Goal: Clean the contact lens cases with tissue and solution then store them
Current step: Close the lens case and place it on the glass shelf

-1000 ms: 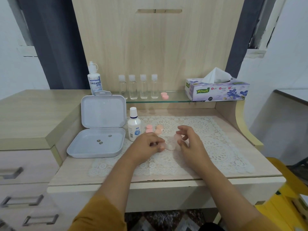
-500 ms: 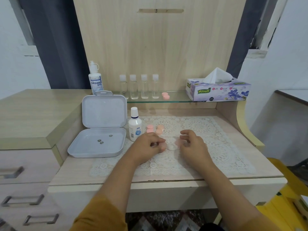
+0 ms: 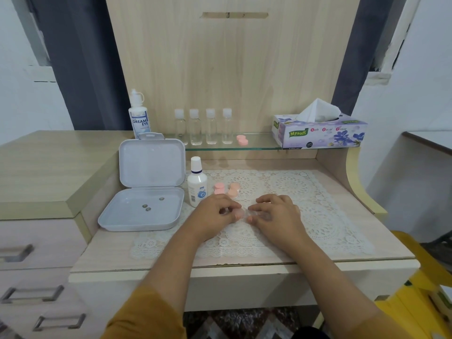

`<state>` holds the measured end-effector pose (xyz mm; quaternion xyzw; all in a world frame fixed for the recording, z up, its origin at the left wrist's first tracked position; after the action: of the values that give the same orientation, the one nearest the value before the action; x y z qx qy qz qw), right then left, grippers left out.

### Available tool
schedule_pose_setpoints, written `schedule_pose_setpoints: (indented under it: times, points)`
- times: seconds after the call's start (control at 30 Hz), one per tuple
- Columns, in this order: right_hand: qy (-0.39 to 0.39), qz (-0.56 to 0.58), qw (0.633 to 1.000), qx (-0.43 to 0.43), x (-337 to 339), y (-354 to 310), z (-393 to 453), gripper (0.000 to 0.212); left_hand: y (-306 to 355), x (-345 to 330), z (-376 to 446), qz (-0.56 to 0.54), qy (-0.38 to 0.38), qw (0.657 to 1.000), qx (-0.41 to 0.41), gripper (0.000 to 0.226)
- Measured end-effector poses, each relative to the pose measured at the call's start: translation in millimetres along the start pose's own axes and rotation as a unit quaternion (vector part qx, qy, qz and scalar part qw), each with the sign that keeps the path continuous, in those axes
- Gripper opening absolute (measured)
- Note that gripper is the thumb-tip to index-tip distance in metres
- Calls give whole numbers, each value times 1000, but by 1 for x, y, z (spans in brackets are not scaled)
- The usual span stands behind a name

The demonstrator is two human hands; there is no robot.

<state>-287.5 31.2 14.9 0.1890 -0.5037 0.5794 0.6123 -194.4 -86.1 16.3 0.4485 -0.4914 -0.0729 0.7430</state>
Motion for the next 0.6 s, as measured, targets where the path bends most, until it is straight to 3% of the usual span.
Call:
schedule_pose_setpoints:
  times: [0.17,0.43,0.6]
  points:
    - [0,7,1000,2,0,-1,0,31,-4,1,0,-24,8,999,23,14]
    - [-4,7,1000,1,0,-1,0,31,-4,-2,-3,-36,-25,999,22,31]
    - [3,16,1000,-3,0,0,0,29,1,-1,-3,-7,-8,1000,9,12]
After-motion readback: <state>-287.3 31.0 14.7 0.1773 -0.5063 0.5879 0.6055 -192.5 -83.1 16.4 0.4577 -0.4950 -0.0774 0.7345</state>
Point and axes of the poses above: each hand's wrist, its own z-axis towards the middle knuckle, its own x-axis out of the back of the hand, y = z × x, the point moved 10 cm from there along z, towards the middle knuckle, and after that the axes turned 15 degrees about x, right-handed, at the moved point
